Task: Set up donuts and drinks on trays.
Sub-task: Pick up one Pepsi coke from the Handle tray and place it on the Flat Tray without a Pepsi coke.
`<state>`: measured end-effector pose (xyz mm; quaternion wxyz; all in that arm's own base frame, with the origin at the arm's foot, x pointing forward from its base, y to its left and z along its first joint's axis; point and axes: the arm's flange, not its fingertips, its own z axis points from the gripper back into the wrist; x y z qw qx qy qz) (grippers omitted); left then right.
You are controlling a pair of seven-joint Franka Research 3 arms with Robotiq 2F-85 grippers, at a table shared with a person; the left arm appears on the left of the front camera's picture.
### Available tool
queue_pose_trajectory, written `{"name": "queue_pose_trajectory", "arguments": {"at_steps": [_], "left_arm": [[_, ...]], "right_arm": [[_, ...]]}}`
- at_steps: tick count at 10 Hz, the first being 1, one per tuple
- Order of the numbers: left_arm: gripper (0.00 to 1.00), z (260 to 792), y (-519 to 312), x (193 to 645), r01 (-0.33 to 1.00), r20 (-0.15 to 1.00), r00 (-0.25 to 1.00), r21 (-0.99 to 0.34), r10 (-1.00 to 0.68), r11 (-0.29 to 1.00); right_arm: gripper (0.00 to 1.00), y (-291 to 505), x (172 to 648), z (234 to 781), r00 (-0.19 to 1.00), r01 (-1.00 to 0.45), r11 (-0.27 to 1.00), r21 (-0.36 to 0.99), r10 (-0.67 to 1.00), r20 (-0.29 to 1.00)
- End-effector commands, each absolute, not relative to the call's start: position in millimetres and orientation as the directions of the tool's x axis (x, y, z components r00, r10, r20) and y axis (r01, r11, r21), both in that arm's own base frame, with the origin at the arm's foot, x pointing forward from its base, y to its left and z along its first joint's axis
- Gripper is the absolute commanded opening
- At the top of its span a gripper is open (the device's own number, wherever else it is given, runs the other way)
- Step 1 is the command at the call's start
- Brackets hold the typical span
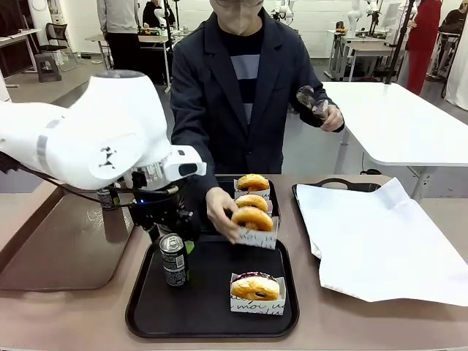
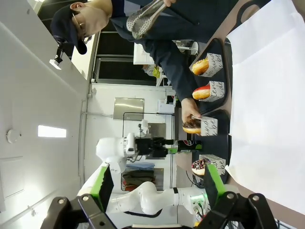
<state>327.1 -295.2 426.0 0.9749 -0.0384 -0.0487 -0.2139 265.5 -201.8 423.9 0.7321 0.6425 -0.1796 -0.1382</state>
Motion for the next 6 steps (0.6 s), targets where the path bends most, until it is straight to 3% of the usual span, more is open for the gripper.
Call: {"name": "queue_pose_trajectory", "arguments": {"at_steps": [1,6], "left_arm": [[1.0,463,-266,291,0.464,0.126,0.88,-0.026,-0.457,0.886],[1.0,506,-213,234,0.539,0.19,0.829,-0.018,-0.527,0.842]], "right_arm": [[1.0,-202,268,424,0.892,-0.058,0.123,0.991,-0.44,0.106],[1.0,-202,268,424,0.892,-0.058,0.123,0.991,-0.44,0.106]]}}
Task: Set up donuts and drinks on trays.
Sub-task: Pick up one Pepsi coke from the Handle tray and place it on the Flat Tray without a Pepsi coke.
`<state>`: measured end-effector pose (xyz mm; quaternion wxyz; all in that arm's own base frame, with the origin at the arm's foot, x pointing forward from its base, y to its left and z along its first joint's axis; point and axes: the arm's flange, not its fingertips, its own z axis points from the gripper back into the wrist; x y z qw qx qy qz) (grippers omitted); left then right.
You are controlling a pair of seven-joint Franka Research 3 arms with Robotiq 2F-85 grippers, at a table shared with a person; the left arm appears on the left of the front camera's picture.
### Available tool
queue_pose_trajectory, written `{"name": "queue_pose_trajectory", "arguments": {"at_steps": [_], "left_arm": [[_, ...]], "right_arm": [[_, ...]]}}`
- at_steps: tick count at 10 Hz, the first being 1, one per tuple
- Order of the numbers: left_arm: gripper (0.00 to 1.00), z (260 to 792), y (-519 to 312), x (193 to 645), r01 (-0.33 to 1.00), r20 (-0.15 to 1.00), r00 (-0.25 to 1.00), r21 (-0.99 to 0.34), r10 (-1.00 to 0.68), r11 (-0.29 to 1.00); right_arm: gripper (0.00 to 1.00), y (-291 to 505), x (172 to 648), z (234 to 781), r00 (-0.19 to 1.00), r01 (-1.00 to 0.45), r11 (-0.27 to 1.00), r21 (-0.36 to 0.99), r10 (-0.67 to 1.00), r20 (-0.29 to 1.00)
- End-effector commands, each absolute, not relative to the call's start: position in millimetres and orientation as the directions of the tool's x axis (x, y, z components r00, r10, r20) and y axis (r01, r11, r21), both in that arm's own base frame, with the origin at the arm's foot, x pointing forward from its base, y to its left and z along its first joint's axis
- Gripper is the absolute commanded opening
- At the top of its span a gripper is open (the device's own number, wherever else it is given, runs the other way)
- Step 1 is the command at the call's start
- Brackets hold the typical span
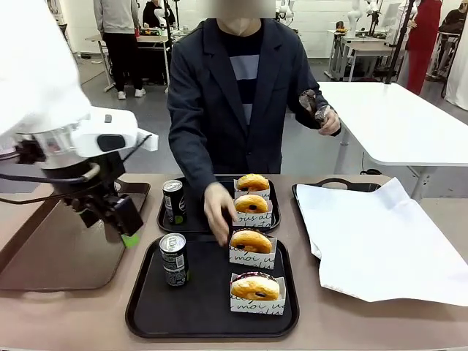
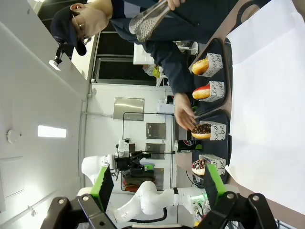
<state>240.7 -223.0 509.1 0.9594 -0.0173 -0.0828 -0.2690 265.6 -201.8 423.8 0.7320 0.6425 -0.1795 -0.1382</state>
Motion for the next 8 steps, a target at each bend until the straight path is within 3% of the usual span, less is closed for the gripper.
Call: {"name": "queue_pose_trajectory", "arguments": {"at_steps": [1,3,4,8], "left_arm": [[1.0,507,-205,231,0.53,0.205,0.833,-0.03,-0.514,0.848],[1.0,500,-183,247,0.474,0.209,0.868,-0.077,-0.451,0.877],[1.0,513,-206,235,0.506,0.198,0.847,-0.012,-0.494,0.863],[1.0,513,-206,235,0.506,0.198,0.847,-0.012,-0.494,0.863]], "right_arm": [[1.0,-202,268,424,0.892,-0.058,0.123,0.991,-0.44,0.106],[1.0,-202,268,424,0.892,-0.058,0.123,0.991,-0.44,0.106],[1.0,-202,268,424,0.892,-0.058,0.123,0.991,-0.44,0.106],[1.0,-202,268,424,0.892,-0.058,0.123,0.991,-0.44,0.106]]}}
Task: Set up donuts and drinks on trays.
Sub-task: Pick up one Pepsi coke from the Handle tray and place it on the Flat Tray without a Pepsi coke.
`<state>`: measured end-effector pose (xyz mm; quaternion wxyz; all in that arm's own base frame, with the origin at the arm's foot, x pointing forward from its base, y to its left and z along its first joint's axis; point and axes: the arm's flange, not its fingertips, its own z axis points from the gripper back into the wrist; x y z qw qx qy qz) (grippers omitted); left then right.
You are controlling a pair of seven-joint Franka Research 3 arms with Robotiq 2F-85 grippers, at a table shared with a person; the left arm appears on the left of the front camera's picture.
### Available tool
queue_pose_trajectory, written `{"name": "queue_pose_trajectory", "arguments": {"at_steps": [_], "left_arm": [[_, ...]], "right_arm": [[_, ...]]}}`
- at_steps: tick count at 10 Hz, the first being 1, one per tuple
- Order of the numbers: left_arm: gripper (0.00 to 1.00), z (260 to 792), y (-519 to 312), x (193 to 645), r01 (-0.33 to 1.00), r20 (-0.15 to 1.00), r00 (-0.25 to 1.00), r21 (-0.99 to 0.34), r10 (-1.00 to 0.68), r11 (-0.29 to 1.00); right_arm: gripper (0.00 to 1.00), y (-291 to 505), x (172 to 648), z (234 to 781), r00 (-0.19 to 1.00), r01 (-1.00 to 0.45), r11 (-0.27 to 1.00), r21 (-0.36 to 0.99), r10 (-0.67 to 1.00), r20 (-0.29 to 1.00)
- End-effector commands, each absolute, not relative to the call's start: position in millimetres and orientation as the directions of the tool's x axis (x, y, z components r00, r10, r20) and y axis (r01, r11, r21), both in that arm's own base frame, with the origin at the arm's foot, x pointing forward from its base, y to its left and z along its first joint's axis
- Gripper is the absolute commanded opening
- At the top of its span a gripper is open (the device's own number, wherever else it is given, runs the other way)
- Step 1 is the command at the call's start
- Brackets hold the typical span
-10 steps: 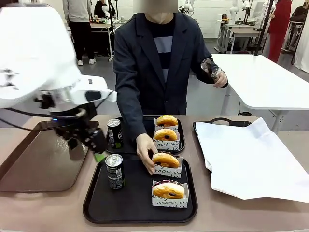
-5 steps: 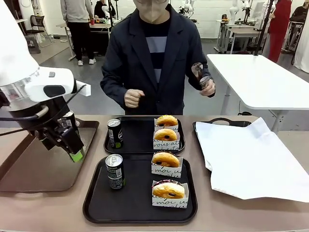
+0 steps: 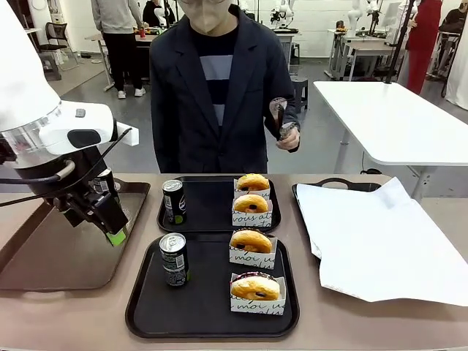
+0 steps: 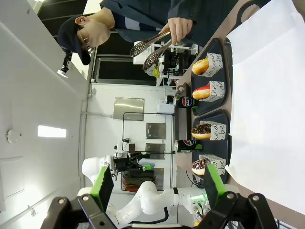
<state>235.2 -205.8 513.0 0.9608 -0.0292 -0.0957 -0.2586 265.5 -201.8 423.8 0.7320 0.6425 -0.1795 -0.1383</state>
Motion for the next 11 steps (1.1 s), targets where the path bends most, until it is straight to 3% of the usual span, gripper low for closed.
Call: {"name": "queue_pose_trajectory", "arguments": {"at_steps": [1,9,11], "left_arm": [[1.0,513,-206,235,0.506,0.198,0.847,-0.012,-0.494,0.863],[1.0,513,-206,235,0.503,0.199,0.848,-0.006,-0.492,0.864],[1.0,548,-135,249,0.412,0.263,0.905,-0.353,-0.333,0.84]], "right_arm": [[1.0,-202,268,424,0.892,-0.058,0.123,0.991,-0.44,0.106],[1.0,-202,268,424,0.892,-0.058,0.123,0.991,-0.44,0.106],[1.0,-202,268,424,0.892,-0.058,0.123,0.991,-0.44,0.106]]}}
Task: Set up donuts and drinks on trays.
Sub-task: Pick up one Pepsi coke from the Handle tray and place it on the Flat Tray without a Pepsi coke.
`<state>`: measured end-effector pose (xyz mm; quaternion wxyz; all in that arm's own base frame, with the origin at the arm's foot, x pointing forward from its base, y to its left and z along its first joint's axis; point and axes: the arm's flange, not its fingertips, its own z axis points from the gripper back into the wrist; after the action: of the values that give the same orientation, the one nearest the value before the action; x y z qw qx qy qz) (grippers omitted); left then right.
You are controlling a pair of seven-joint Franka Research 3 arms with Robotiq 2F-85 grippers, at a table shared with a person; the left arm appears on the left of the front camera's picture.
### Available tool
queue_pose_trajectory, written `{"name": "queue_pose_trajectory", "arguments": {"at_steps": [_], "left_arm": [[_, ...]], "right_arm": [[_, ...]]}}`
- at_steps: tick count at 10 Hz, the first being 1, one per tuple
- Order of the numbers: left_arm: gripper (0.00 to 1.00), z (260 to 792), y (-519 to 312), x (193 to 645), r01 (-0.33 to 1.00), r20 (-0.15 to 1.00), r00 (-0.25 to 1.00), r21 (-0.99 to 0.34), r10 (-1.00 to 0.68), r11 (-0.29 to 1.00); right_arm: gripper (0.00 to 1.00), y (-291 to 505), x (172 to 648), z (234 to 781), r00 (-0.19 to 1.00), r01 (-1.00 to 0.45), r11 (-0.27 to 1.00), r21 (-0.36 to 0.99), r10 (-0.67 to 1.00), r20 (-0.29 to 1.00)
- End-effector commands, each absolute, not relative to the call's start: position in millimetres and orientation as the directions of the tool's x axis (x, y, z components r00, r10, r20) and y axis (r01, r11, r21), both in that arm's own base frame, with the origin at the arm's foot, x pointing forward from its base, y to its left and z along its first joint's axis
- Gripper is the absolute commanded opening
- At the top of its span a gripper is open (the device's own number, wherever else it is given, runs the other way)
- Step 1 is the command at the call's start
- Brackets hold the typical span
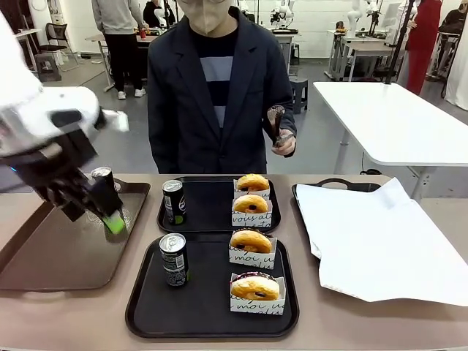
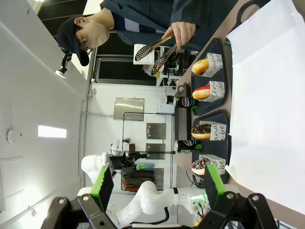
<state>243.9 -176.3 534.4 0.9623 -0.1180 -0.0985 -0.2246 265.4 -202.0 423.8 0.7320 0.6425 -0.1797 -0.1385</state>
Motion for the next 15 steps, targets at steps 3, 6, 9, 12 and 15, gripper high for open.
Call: {"name": "queue_pose_trajectory", "arguments": {"at_steps": [3,6,9,12,15], "left_arm": [[1.0,549,-13,236,0.177,0.178,0.982,-0.739,-0.064,0.65],[1.0,504,58,230,-0.093,-0.021,0.991,-0.811,0.131,0.577],[1.0,520,83,233,-0.08,-0.011,0.993,-0.802,0.12,0.593],[1.0,512,88,238,-0.109,-0.03,0.99,-0.79,0.138,0.603],[1.0,470,119,261,-0.146,-0.102,0.986,-0.908,0.131,0.394]], "right_arm": [[1.0,-202,268,424,0.892,-0.058,0.123,0.991,-0.44,0.106],[1.0,-202,268,424,0.892,-0.058,0.123,0.991,-0.44,0.106],[1.0,-202,268,424,0.892,-0.058,0.123,0.991,-0.44,0.106],[1.0,-202,268,424,0.892,-0.058,0.123,0.991,-0.44,0.106],[1.0,-202,268,424,0.892,-0.058,0.123,0.991,-0.44,0.106]]}}
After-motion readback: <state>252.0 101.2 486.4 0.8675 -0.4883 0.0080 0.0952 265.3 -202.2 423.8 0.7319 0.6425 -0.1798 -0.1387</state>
